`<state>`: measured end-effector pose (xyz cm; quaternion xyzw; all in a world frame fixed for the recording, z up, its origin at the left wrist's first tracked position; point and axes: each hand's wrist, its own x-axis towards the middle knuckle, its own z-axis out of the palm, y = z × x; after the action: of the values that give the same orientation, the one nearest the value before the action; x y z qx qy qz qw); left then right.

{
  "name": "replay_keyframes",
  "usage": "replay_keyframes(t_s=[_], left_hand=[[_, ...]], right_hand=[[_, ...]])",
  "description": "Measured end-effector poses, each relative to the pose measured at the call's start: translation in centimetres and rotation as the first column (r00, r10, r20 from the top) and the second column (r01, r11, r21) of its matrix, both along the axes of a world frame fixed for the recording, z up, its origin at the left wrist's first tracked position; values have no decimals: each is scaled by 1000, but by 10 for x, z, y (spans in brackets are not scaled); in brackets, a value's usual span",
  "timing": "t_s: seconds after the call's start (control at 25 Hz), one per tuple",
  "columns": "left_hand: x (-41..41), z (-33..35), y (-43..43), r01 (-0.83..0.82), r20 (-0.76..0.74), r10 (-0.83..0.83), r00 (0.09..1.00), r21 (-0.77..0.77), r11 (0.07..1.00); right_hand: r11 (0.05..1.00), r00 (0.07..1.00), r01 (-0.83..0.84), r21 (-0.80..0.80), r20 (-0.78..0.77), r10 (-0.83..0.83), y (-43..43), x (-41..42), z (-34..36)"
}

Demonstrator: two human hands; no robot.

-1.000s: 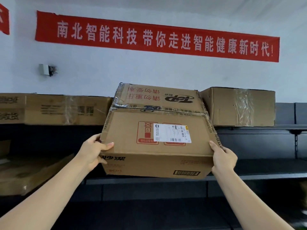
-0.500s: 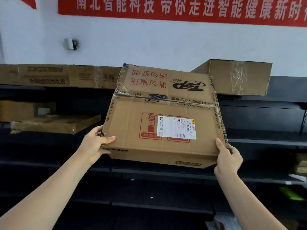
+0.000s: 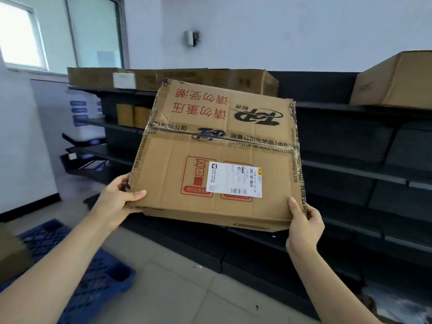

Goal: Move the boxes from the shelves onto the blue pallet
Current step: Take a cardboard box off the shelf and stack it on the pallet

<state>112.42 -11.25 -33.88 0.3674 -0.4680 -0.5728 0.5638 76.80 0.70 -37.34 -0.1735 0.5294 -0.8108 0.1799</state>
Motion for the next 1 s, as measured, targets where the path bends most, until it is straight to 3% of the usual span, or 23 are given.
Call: replay_keyframes(t_s=[0.2, 0.56, 0.8, 1.0], left_hand=[[191, -33, 24, -278, -23, 281, 959, 87, 957], [557, -74, 88, -656, 33, 658, 752, 134, 743], [712, -97, 96, -801, 2, 812, 583, 169, 575], [822, -101, 40, -862, 44, 874, 484, 196, 467]], right_hand=[[959, 959, -282, 17, -18, 282, -77, 172, -10], [739, 740, -663, 117, -41, 671, -176, 554, -37], [575, 579, -793, 201, -45, 814, -238, 747, -49], [410, 406, -891, 193, -63, 912, -336, 894, -63]])
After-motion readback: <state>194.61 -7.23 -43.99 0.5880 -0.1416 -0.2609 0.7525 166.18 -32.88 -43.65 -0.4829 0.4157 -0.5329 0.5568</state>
